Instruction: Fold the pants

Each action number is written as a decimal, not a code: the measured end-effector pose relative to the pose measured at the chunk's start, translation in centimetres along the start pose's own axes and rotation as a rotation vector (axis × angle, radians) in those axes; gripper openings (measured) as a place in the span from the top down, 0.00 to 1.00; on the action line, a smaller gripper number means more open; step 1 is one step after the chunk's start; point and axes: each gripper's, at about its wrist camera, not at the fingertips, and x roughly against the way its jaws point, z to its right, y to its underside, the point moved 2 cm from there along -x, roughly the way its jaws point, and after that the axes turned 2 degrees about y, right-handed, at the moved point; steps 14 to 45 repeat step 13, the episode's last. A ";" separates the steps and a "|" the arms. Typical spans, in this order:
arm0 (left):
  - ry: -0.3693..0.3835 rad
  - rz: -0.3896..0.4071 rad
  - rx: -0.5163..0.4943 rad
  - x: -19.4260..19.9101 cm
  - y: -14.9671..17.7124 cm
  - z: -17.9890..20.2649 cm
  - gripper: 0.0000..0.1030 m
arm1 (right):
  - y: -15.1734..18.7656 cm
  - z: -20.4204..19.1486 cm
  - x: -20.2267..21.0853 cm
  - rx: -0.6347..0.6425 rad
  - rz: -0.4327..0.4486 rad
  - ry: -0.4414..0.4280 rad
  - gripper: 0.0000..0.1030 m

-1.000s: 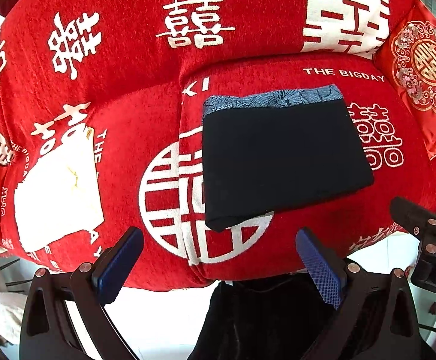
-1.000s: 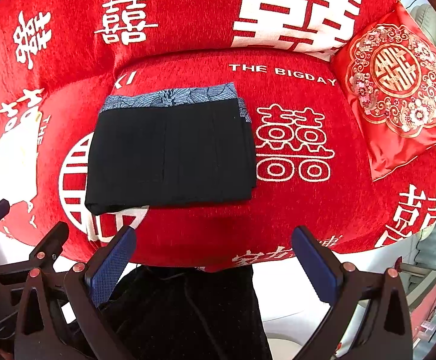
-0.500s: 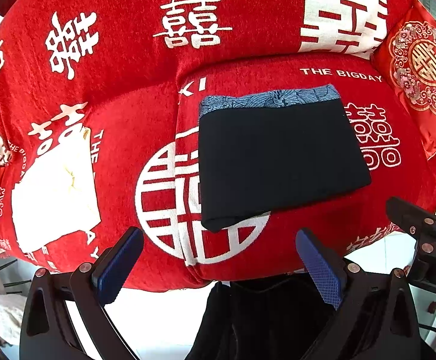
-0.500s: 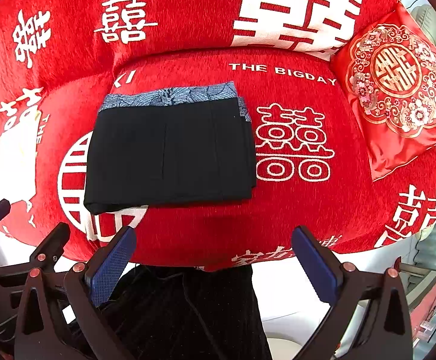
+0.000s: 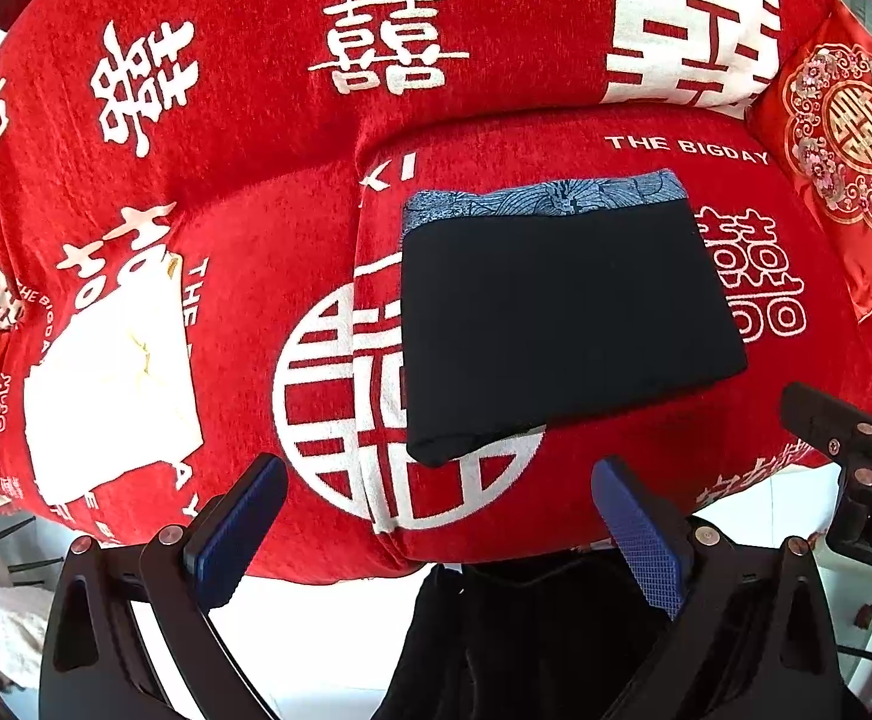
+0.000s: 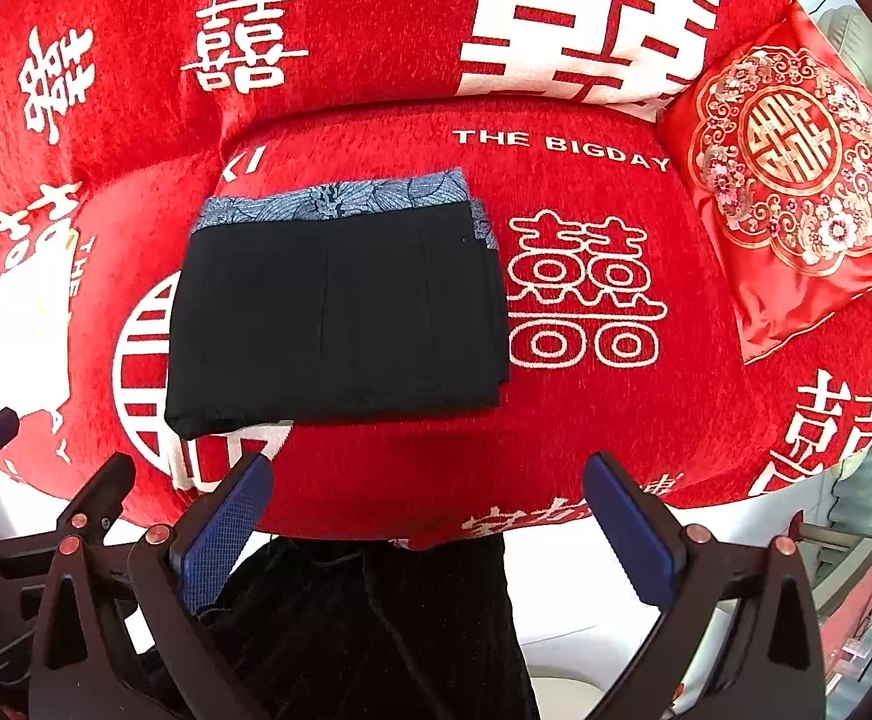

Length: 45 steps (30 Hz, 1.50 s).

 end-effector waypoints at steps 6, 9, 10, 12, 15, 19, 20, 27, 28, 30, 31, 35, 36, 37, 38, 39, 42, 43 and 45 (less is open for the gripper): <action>-0.005 -0.004 0.019 -0.6 -0.6 0.2 0.01 | -0.6 0.1 -0.8 0.016 -0.015 -0.013 0.00; -0.016 -0.004 0.017 -0.7 -1.0 0.4 0.01 | -1.0 0.3 -1.5 0.027 -0.030 -0.021 0.00; -0.015 -0.011 0.017 -0.9 -1.1 0.6 0.01 | -1.0 0.4 -1.6 0.028 -0.033 -0.024 0.00; -0.020 -0.019 0.020 -1.1 -1.3 0.8 0.01 | -1.2 0.7 -2.1 0.029 -0.046 -0.031 0.00; -0.022 -0.022 0.025 -1.2 -1.4 1.0 0.01 | -1.3 0.9 -2.3 0.030 -0.053 -0.036 0.00; -0.022 -0.022 0.025 -1.2 -1.4 1.0 0.01 | -1.3 0.9 -2.3 0.030 -0.053 -0.036 0.00; -0.022 -0.022 0.025 -1.2 -1.4 1.0 0.01 | -1.3 0.9 -2.3 0.030 -0.053 -0.036 0.00; -0.022 -0.022 0.025 -1.2 -1.4 1.0 0.01 | -1.3 0.9 -2.3 0.030 -0.053 -0.036 0.00; -0.022 -0.022 0.025 -1.2 -1.4 1.0 0.01 | -1.3 0.9 -2.3 0.030 -0.053 -0.036 0.00; -0.022 -0.022 0.025 -1.2 -1.4 1.0 0.01 | -1.3 0.9 -2.3 0.030 -0.053 -0.036 0.00; -0.022 -0.022 0.025 -1.2 -1.4 1.0 0.01 | -1.3 0.9 -2.3 0.030 -0.053 -0.036 0.00; -0.022 -0.022 0.025 -1.2 -1.4 1.0 0.01 | -1.3 0.9 -2.3 0.030 -0.053 -0.036 0.00; -0.022 -0.022 0.025 -1.2 -1.4 1.0 0.01 | -1.3 0.9 -2.3 0.030 -0.053 -0.036 0.00; -0.022 -0.022 0.025 -1.2 -1.4 1.0 0.01 | -1.3 0.9 -2.3 0.030 -0.053 -0.036 0.00; -0.022 -0.022 0.025 -1.2 -1.4 1.0 0.01 | -1.3 0.9 -2.3 0.030 -0.053 -0.036 0.00; -0.022 -0.022 0.025 -1.2 -1.4 1.0 0.01 | -1.3 0.9 -2.3 0.030 -0.053 -0.036 0.00; -0.022 -0.022 0.025 -1.2 -1.4 1.0 0.01 | -1.3 0.9 -2.3 0.030 -0.053 -0.036 0.00; -0.022 -0.022 0.025 -1.2 -1.4 1.0 0.01 | -1.3 0.9 -2.3 0.030 -0.053 -0.036 0.00; -0.022 -0.022 0.025 -1.2 -1.4 1.0 0.01 | -1.3 0.9 -2.3 0.030 -0.053 -0.036 0.00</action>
